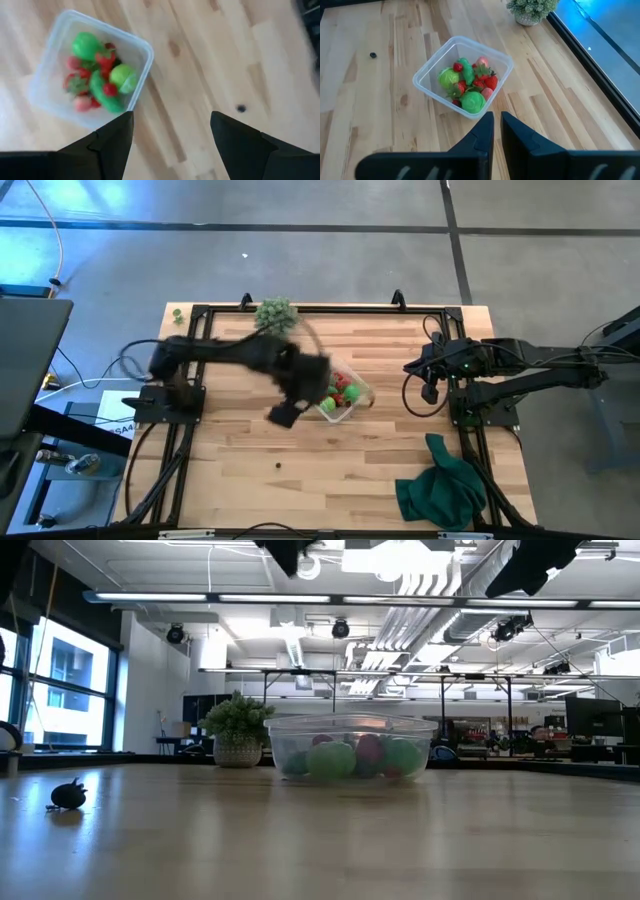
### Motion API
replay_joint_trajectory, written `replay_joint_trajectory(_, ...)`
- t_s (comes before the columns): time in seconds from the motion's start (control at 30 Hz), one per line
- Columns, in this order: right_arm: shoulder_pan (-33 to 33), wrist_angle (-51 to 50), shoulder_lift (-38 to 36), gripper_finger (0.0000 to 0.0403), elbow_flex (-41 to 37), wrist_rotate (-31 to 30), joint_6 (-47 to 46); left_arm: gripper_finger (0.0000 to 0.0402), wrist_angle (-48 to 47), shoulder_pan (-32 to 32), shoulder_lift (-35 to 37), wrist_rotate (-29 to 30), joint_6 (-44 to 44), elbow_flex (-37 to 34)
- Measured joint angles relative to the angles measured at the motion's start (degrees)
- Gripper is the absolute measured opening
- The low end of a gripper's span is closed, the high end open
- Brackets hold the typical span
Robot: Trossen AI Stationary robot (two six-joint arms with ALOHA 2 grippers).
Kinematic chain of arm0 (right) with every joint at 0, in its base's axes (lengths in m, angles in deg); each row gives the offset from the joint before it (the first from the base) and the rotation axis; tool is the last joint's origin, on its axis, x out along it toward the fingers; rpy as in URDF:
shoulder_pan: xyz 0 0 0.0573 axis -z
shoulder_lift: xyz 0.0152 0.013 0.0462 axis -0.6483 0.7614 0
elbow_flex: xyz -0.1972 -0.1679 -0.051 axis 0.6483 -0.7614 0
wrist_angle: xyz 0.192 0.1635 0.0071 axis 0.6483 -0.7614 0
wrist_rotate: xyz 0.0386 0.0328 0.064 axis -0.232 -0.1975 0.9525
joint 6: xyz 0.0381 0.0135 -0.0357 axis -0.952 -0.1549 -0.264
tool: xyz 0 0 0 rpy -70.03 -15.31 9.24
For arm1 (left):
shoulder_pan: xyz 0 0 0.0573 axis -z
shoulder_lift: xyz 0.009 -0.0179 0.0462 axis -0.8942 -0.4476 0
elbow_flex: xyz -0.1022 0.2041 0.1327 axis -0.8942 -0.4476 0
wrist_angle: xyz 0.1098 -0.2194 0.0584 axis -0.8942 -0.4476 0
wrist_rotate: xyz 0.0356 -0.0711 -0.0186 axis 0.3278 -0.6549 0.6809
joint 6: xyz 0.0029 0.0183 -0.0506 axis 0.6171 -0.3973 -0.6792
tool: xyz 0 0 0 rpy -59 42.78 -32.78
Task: Pick and placing Produce into tupperware
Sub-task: Put the blueberry into the transparent bin
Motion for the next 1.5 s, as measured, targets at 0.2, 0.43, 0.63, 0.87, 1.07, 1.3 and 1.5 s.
replay_joint_trajectory(0.2, 0.0, 0.0, 0.0, 0.0025, 0.0, 0.0, 0.0, 0.0254, -4.2, 12.4, 6.9, 8.5, -11.7, -6.4)
replay_joint_trajectory(0.43, 0.0, 0.0, 0.0, 0.0025, 0.0, 0.0, 0.0, 0.0254, 11.7, 22.7, 14.5, 13.9, -18.6, -26.7)
replay_joint_trajectory(0.63, 0.0, 0.0, 0.0, 0.0025, 0.0, 0.0, 0.0, 0.0254, 36.1, 28.3, 17.3, 16.1, -21.3, -46.2)
replay_joint_trajectory(0.87, 0.0, 0.0, 0.0, 0.0025, 0.0, 0.0, 0.0, 0.0254, 55.7, 30.3, 17.5, 17.2, -30.0, -60.3)
replay_joint_trajectory(1.07, 0.0, 0.0, 0.0, 0.0025, 0.0, 0.0, 0.0, 0.0254, 62.6, 30.3, 17.3, 16.9, -31.4, -66.1)
replay_joint_trajectory(1.3, 0.0, 0.0, 0.0, 0.0025, 0.0, 0.0, 0.0, 0.0254, 73.1, 30.3, 17.3, 16.5, -31.2, -71.4)
replay_joint_trajectory(1.5, 0.0, 0.0, 0.0, 0.0025, 0.0, 0.0, 0.0, 0.0254, 75.1, 30.3, 17.3, 15.8, -31.4, -74.7)
